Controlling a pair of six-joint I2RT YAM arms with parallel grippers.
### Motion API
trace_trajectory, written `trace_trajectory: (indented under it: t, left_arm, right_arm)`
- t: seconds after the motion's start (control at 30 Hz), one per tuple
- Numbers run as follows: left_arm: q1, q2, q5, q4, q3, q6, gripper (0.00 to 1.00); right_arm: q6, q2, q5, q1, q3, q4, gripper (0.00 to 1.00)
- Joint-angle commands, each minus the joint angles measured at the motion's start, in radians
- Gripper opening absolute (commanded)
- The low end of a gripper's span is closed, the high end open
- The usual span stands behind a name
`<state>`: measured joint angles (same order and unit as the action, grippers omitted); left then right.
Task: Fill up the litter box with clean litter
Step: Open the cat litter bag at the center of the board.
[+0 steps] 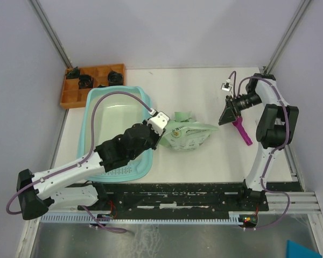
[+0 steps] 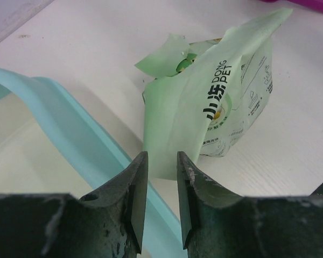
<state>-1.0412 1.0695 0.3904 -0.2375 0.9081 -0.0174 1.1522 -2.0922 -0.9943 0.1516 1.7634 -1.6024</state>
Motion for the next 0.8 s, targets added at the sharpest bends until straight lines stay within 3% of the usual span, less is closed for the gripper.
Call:
trace_trajectory:
  t: [0.0, 0.3, 0.37, 0.53, 0.77]
  left_arm:
    - [-0.002, -0.051, 0.019, 0.013, -0.009, 0.072, 0.35]
    - [-0.003, -0.078, 0.058, -0.025, -0.006, 0.071, 0.36]
    - [-0.002, -0.077, 0.072, -0.034, -0.015, 0.071, 0.36]
    - [-0.002, -0.087, 0.064, -0.023, -0.055, 0.087, 0.48]
    - [-0.002, -0.109, 0.006, 0.042, -0.129, 0.125, 0.55]
  right_arm:
    - [0.048, -0.017, -0.04, -0.071, 0.016, -0.159, 0.57]
    - [0.029, 0.026, -0.018, -0.16, -0.032, -0.161, 0.54]
    - [0.041, 0.067, -0.01, -0.171, -0.069, -0.161, 0.46]
    - [0.046, 0.16, 0.007, -0.18, -0.119, -0.16, 0.06]
    - [0.02, 0.251, 0.023, -0.18, -0.109, -0.159, 0.02]
